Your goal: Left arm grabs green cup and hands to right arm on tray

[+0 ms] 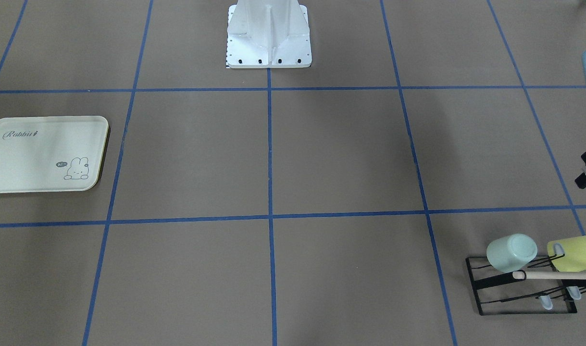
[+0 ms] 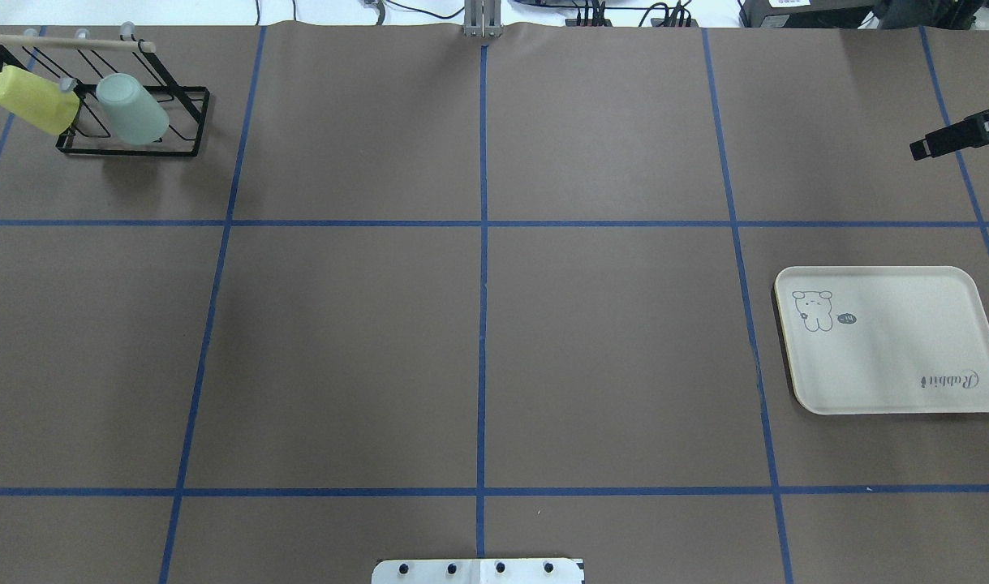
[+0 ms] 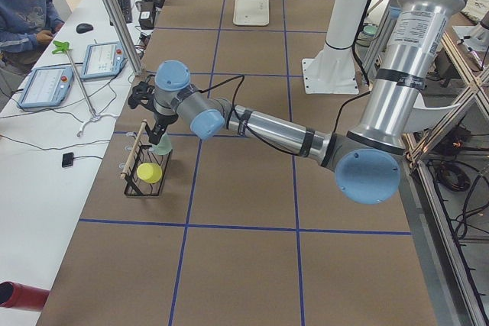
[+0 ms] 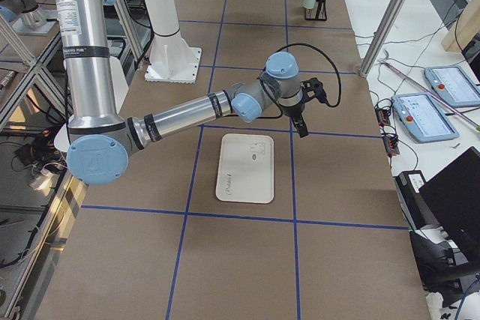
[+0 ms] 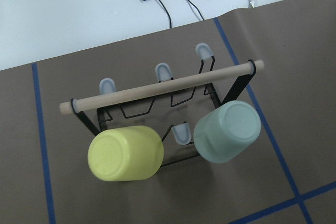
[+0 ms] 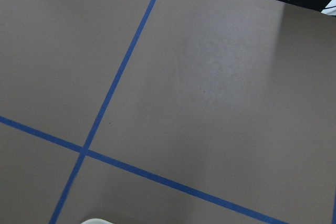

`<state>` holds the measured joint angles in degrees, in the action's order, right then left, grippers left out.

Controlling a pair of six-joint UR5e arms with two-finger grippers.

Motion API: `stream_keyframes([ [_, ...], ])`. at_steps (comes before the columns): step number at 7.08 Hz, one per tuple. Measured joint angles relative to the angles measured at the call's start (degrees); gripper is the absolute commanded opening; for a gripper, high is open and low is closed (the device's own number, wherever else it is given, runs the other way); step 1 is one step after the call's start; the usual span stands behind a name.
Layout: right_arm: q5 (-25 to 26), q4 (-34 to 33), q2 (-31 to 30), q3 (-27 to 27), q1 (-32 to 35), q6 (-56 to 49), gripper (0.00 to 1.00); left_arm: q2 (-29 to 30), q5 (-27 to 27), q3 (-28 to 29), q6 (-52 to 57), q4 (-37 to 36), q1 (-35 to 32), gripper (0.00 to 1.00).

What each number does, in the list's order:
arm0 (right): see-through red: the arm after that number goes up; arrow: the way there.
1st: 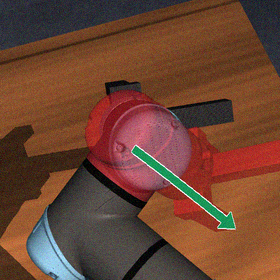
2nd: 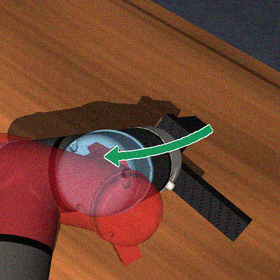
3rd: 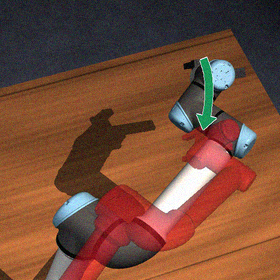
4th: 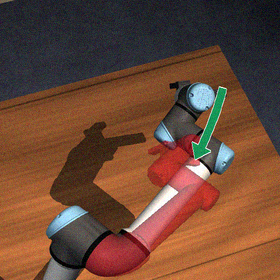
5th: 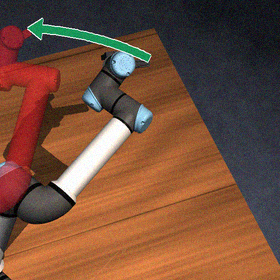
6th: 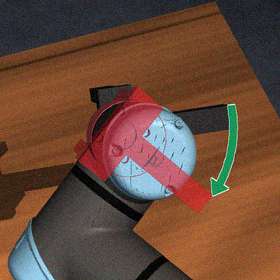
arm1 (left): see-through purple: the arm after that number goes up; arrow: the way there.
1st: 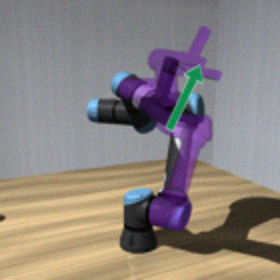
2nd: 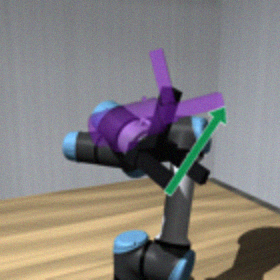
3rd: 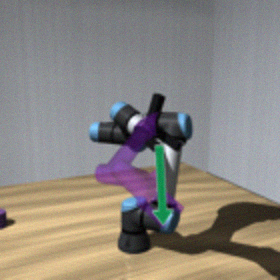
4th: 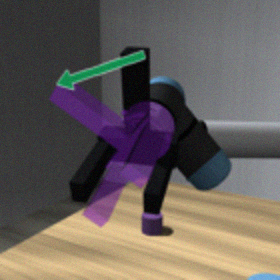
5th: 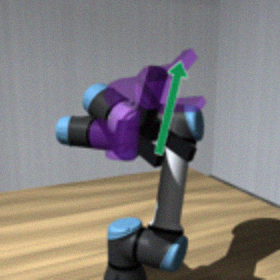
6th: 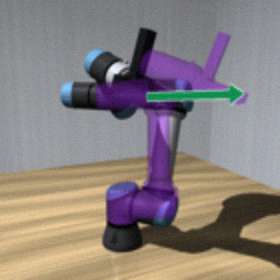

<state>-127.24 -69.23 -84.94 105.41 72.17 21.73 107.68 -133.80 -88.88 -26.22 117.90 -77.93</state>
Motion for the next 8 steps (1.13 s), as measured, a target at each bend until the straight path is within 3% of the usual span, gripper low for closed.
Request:
stream_keyframes([
  [4, 0.05, 0.15, 0.21, 0.09, -0.45, 0.53, 1.00, 8.58, 6.38, 10.46, -5.60, -0.17, 6.15, 1.00],
  [8, 0.00, 0.15, 0.22, 0.07, -0.45, 0.58, 1.00, 11.34, 16.92, 15.44, -6.92, -0.22, 12.12, 1.00],
])
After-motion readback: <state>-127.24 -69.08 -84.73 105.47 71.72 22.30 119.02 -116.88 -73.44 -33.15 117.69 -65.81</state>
